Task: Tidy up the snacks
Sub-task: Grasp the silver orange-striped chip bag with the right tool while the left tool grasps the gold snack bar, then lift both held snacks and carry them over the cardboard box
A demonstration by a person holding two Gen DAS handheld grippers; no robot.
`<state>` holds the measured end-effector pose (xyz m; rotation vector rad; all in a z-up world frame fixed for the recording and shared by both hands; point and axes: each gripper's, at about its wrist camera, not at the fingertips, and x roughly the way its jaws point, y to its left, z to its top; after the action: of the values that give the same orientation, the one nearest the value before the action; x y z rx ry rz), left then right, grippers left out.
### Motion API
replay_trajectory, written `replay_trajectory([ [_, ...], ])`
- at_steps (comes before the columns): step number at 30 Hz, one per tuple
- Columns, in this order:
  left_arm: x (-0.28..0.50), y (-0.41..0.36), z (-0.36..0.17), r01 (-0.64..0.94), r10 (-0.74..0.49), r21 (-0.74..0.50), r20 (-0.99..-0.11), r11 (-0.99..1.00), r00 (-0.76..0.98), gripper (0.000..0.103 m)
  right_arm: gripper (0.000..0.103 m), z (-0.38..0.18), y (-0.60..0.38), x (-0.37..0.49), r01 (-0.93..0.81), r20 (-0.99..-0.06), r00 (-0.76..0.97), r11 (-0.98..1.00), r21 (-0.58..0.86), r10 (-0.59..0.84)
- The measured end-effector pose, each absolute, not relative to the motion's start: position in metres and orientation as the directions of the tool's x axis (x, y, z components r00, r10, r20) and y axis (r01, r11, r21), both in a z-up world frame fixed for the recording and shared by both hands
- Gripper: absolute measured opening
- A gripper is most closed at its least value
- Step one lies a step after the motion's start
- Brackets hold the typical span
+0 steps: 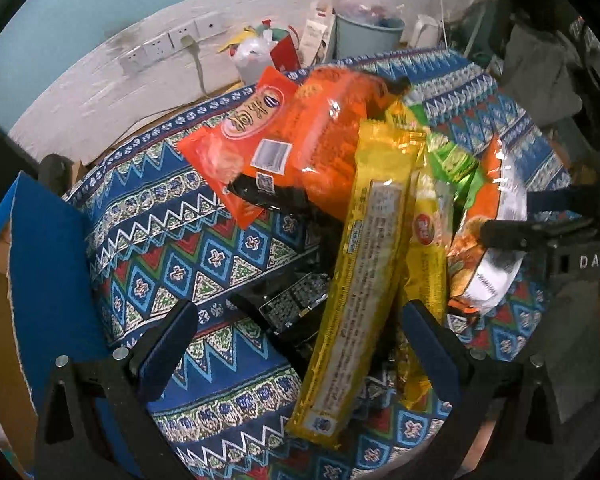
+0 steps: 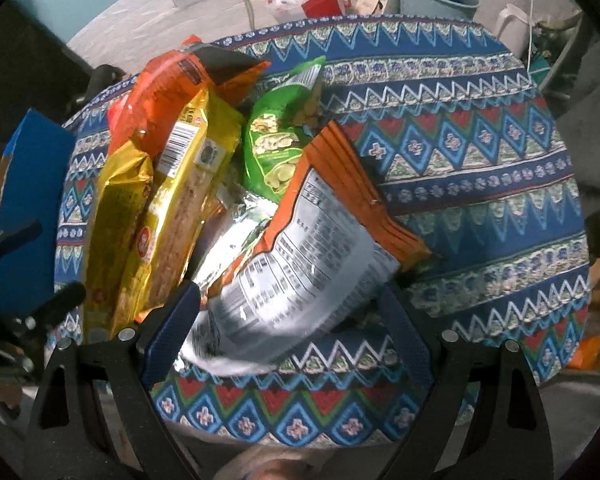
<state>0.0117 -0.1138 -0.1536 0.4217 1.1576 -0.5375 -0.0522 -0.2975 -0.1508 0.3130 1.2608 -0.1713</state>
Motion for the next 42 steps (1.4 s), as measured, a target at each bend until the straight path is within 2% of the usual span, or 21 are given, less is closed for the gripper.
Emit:
replay_trajectory([
  [5,0.017,-0.12,-0.166,0.6,-0.173,0.037,-0.942,0.799,0.288,0.102,0.089,-0.165,-0.298,-0.042,0.316,-0.956,0.288,0.937,0.148,0.054],
  [9,0.017,-0.127,-0.177,0.616,-0.175,0.016,-0.953,0.788,0.248,0.081,0.08,-0.164,-0.292,-0.037,0.273,-0.951,0.306,0.953,0.133,0.045],
  [10,0.017,-0.13,-0.179,0.622,-0.176,0.01,-0.956,0.783,0.237,0.071,0.073,-0.164,-0.291,-0.037,0.26,-0.948,0.314,0.957,0.132,0.045],
  [11,0.016,-0.132,-0.182,0.63,-0.173,0.008,-0.959,0.777,0.225,0.065,0.07,-0.164,-0.291,-0.035,0.252,-0.947,0.318,0.958,0.134,0.049],
  [12,0.017,-0.133,-0.184,0.635,-0.169,0.008,-0.961,0.772,0.218,0.053,0.069,-0.163,-0.29,-0.034,0.237,-0.945,0.324,0.962,0.137,0.054],
  [13,0.015,-0.137,-0.187,0.643,-0.162,0.01,-0.964,0.766,0.209,0.042,0.064,-0.164,-0.288,-0.032,0.23,-0.944,0.327,0.964,0.132,0.051],
  [16,0.01,-0.141,-0.188,0.651,-0.154,0.031,-0.962,0.758,0.225,0.034,0.05,-0.163,-0.286,-0.03,0.209,-0.94,0.336,0.97,0.126,0.05],
  [19,0.01,-0.142,-0.186,0.656,-0.149,0.042,-0.961,0.754,0.232,0.033,0.04,-0.159,-0.283,-0.028,0.192,-0.935,0.354,0.977,0.097,0.023],
  [22,0.01,-0.137,-0.184,0.635,-0.156,0.028,-0.96,0.772,0.231,0.033,0.036,-0.152,-0.279,-0.029,0.164,-0.929,0.37,0.984,0.069,0.003],
  [27,0.01,-0.128,-0.176,0.61,-0.159,0.031,-0.954,0.792,0.256,0.033,0.036,-0.137,-0.272,-0.037,0.119,-0.911,0.408,0.993,-0.01,-0.058],
  [42,0.001,-0.092,-0.125,0.521,-0.159,0.085,-0.9,0.849,0.405,0.033,0.036,-0.085,-0.252,-0.038,0.072,-0.819,0.555,0.99,-0.124,-0.143],
])
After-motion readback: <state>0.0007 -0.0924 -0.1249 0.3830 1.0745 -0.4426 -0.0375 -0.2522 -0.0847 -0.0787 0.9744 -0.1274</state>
